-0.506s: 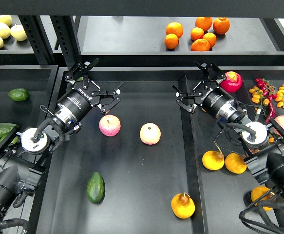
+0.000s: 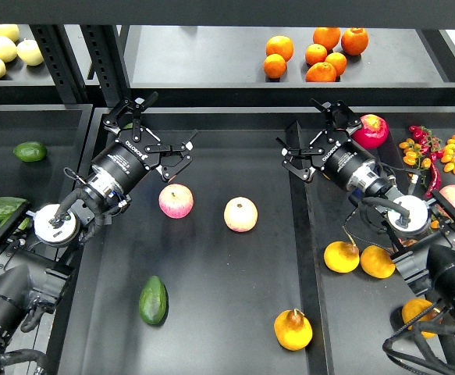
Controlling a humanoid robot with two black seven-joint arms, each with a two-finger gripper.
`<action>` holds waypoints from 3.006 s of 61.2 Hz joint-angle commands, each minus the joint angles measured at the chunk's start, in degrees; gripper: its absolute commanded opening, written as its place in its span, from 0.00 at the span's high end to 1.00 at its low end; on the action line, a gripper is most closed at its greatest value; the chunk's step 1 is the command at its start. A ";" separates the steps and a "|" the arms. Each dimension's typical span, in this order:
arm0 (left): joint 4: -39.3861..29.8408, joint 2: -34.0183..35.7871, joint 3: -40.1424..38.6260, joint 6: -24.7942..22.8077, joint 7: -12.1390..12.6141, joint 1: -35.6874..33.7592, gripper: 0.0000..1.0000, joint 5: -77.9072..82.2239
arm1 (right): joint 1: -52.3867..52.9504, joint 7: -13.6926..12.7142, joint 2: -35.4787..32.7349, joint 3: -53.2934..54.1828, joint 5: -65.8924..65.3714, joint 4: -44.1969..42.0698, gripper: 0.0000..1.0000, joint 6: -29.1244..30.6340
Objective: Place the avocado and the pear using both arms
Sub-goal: 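Swing the left gripper down toward the dark green avocado nearer the robot, then lower the left gripper onto the avocado and close it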
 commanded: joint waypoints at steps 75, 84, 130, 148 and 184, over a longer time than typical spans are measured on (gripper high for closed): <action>-13.68 29.88 63.04 0.00 6.83 -20.61 0.01 10.84 | -0.06 -0.09 0.00 0.09 0.00 -0.18 0.00 0.00; -13.77 29.97 65.95 0.00 6.83 -20.26 0.01 19.81 | -0.06 -0.09 0.00 0.00 0.00 -0.26 0.00 0.00; -7.70 26.28 67.01 0.00 6.83 -16.30 0.01 41.09 | -0.33 0.00 0.00 0.09 0.00 -0.09 0.00 0.00; -5.59 23.38 67.27 0.00 6.83 -16.13 0.01 42.14 | -0.50 0.00 0.00 0.09 0.00 -0.09 0.00 0.00; -3.04 19.95 69.64 0.00 6.83 -15.42 0.01 44.61 | -0.59 0.00 0.00 0.09 0.09 0.00 0.00 0.00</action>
